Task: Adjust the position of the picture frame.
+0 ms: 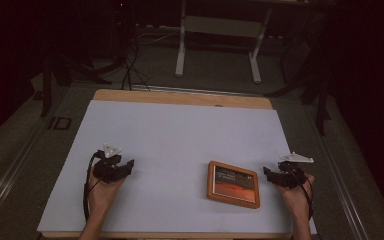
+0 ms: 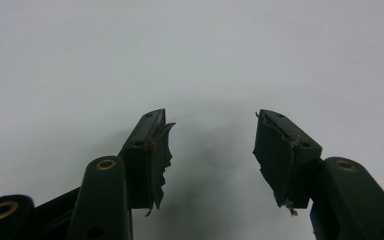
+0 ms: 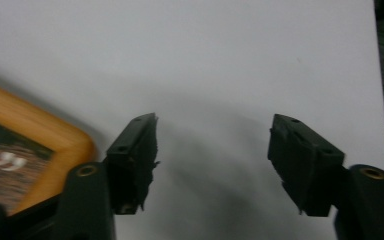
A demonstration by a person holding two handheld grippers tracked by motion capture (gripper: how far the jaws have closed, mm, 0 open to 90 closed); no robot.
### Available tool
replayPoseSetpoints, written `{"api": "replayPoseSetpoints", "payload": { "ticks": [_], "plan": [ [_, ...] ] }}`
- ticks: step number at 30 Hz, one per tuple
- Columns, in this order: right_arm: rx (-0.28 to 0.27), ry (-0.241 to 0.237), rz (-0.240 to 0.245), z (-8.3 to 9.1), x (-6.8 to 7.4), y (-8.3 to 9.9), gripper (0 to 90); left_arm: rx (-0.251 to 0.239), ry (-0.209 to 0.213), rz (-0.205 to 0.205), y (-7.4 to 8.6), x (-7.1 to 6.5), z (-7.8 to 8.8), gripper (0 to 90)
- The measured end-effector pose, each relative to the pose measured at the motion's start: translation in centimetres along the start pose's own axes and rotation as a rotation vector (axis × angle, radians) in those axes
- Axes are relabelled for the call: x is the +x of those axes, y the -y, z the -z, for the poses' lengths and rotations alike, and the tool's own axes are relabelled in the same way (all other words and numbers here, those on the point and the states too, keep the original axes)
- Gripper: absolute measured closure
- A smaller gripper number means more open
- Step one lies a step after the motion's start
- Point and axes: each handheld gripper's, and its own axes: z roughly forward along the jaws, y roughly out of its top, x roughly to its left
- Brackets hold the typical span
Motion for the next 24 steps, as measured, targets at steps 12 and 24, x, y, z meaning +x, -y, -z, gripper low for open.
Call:
{"api": "replayPoseSetpoints", "payload": {
  "ticks": [12, 24],
  "plan": [
    [-0.009, -0.088, 0.038, 0.4, 1.1, -0.7, 39.0, -0.051, 0.112, -0.073, -0.2, -3.0, 1.6, 51.4],
    [-0.028, -0.136, 0.048, 0.5, 1.5, -1.0, 52.9, -0.077, 0.254, -0.171, -0.4, -7.1, 1.8, 76.2]
  ]
}}
